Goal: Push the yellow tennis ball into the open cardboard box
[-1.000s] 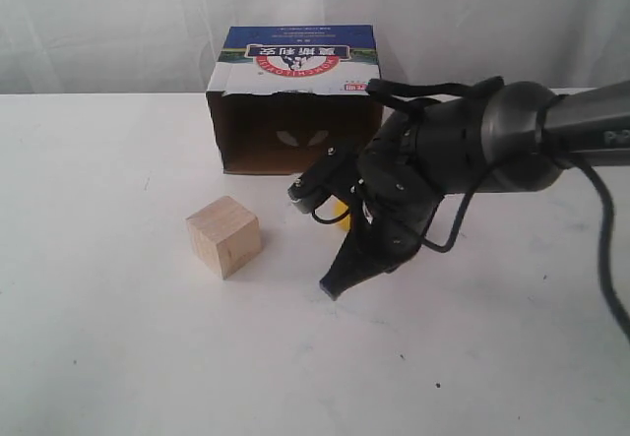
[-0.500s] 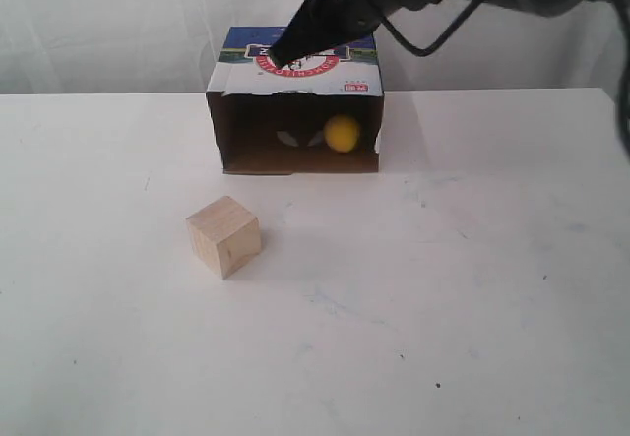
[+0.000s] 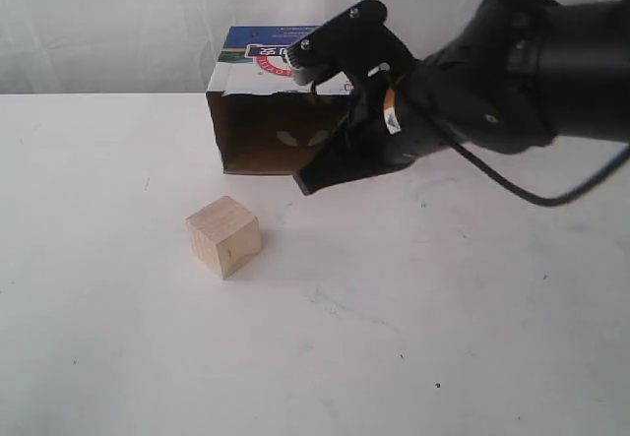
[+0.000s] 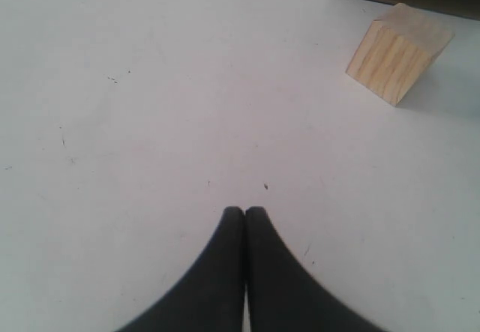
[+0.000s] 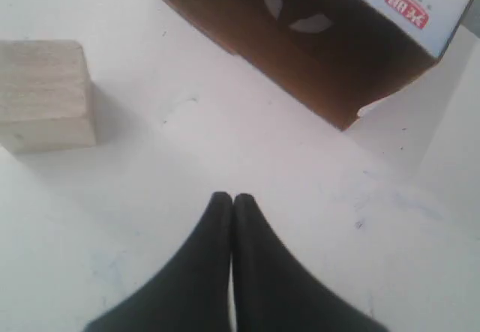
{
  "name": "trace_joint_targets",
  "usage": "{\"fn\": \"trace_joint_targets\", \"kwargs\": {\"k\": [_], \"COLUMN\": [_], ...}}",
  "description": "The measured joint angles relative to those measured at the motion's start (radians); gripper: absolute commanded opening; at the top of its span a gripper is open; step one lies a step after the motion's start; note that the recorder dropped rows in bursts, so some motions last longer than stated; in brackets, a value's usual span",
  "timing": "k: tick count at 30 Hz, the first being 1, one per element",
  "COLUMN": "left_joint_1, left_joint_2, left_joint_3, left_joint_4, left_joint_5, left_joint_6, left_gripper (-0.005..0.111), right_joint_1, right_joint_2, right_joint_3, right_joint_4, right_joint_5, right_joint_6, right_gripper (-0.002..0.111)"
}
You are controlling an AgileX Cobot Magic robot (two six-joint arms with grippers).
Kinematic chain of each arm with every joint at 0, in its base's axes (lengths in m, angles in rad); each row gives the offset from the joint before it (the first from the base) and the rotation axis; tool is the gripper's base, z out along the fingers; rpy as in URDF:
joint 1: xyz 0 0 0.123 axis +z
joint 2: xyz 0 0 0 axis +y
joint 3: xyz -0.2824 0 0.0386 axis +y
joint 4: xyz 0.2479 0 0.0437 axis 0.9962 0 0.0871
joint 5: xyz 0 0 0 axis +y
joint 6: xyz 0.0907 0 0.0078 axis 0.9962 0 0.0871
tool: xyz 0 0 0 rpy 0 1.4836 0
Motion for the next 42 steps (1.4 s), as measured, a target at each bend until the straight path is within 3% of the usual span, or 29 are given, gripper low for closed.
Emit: {"fn": "trace_joint_targets", "kwargs": {"k": [8, 12, 16, 20, 28, 36, 42], "left_joint_1": [0.0, 0.0, 0.0, 0.0, 0.0, 0.0, 0.0], "left_joint_2": [0.0, 0.0, 0.0, 0.0, 0.0, 0.0, 0.0], "left_joint_3": [0.0, 0.0, 0.0, 0.0, 0.0, 0.0, 0.0], "left_joint_4": [0.0, 0.0, 0.0, 0.0, 0.0, 0.0, 0.0], "left_joint_5": [0.0, 0.0, 0.0, 0.0, 0.0, 0.0, 0.0], "left_joint_6": [0.0, 0.0, 0.0, 0.0, 0.0, 0.0, 0.0], "left_gripper": [0.0, 0.0, 0.0, 0.0, 0.0, 0.0, 0.0], "right_joint_1": [-0.018, -0.084, -0.124, -0.127, -0.166, -0.357, -0.426], "right_joint_2": [-0.269, -0.364, -0.439, -0.5, -0.754, -1.183, -1.416], "right_joint_3": [0.22, 0.37, 0.578, 0.685, 0.796, 0.943, 1.064], "right_joint_4": [0.104, 0.189, 0.322, 0.367, 0.38, 0.329, 0.291], "right_joint_5": [0.024, -0.14, -0.425, -0.528, -0.441, -0.38, -0.373], "right_joint_6": [0.033, 0.034, 0.034, 0.034, 0.034, 0.034, 0.034], "right_gripper": [0.0, 0.0, 0.0, 0.0, 0.0, 0.0, 0.0]}}
